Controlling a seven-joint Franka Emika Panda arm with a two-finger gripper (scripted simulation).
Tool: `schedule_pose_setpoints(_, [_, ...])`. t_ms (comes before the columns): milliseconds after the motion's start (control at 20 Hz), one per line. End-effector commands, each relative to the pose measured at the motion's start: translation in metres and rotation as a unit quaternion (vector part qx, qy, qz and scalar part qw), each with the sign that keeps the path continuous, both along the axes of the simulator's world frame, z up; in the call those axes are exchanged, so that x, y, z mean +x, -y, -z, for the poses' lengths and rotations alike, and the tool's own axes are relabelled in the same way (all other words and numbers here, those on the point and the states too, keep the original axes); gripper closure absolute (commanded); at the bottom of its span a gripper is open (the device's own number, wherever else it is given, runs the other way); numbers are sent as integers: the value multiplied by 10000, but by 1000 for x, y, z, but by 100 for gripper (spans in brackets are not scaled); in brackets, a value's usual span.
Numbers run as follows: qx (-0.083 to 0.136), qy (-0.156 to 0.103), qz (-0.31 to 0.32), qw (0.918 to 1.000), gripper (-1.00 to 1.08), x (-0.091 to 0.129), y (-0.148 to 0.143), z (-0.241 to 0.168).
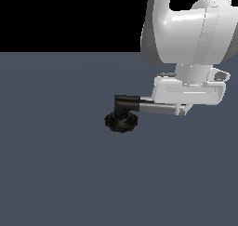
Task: Turn on the faucet by rotating a designated handle.
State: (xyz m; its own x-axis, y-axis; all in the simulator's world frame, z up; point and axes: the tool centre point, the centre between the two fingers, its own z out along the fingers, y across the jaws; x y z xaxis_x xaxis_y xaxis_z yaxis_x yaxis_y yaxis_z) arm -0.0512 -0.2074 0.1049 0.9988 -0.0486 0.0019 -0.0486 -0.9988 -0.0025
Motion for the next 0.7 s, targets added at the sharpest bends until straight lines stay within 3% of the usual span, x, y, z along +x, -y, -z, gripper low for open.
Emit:
schedule_pose_setpoints(0, [-2, 0, 8, 10000, 108, 0, 1, 0])
schedule_pose_setpoints(650, [-4, -3, 17, 10000, 108, 44, 1, 1])
